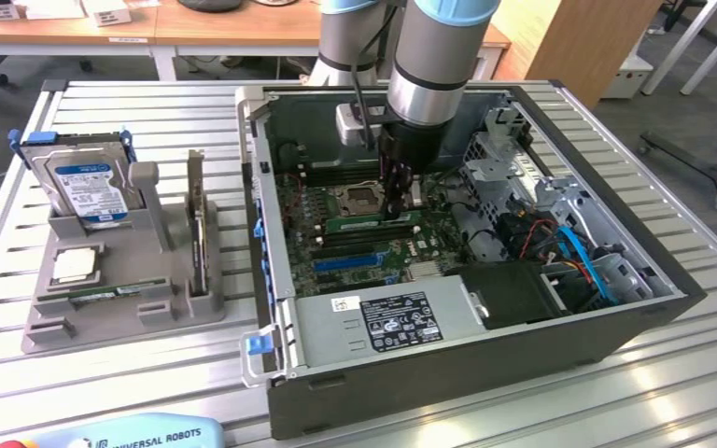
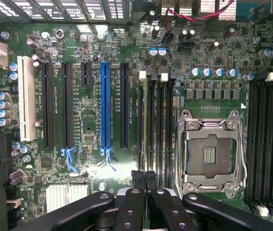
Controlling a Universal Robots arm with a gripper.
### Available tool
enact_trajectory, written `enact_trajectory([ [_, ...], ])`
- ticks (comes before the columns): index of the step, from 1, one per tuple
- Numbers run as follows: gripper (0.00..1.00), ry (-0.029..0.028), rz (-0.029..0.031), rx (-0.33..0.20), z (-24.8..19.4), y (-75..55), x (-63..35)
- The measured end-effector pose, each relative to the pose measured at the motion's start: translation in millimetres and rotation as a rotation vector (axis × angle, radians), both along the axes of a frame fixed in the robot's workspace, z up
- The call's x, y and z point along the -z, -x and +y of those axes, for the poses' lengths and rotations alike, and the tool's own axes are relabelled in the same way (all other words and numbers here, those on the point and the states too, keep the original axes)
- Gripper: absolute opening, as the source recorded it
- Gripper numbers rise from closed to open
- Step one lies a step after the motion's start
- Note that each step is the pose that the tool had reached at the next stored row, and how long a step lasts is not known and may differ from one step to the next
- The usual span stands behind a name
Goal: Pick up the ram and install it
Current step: 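Insert the ram into the slot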
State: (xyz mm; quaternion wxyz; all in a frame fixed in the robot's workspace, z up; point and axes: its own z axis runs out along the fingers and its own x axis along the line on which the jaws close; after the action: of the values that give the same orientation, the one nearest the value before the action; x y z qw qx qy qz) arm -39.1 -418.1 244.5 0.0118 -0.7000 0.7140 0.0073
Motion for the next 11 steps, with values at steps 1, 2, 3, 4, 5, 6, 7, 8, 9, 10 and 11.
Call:
enact_trajectory([
  [1,0.12,0.0001,0.0007,0.000,0.0,0.0,0.0],
  [2,0.12,0.0002,0.0012,0.000,0.0,0.0,0.0],
  [3,0.12,0.0002,0.0018,0.000,0.0,0.0,0.0],
  [4,0.12,0.0003,0.0023,0.000,0.0,0.0,0.0],
  [5,0.12,0.0004,0.0025,0.000,0.0,0.0,0.0],
  [6,0.12,0.0003,0.0025,0.000,0.0,0.0,0.0],
  [7,0.12,0.0003,0.0026,0.001,0.0,-0.1,0.0],
  [8,0.12,0.0003,0.0025,0.000,0.0,-0.5,0.1],
  [9,0.12,0.0001,0.0026,0.000,0.0,-1.0,0.1],
  [10,0.12,0.0001,0.0025,0.001,0.0,-1.5,0.1],
  [11,0.12,0.0002,0.0025,0.001,0.0,-1.9,0.1],
])
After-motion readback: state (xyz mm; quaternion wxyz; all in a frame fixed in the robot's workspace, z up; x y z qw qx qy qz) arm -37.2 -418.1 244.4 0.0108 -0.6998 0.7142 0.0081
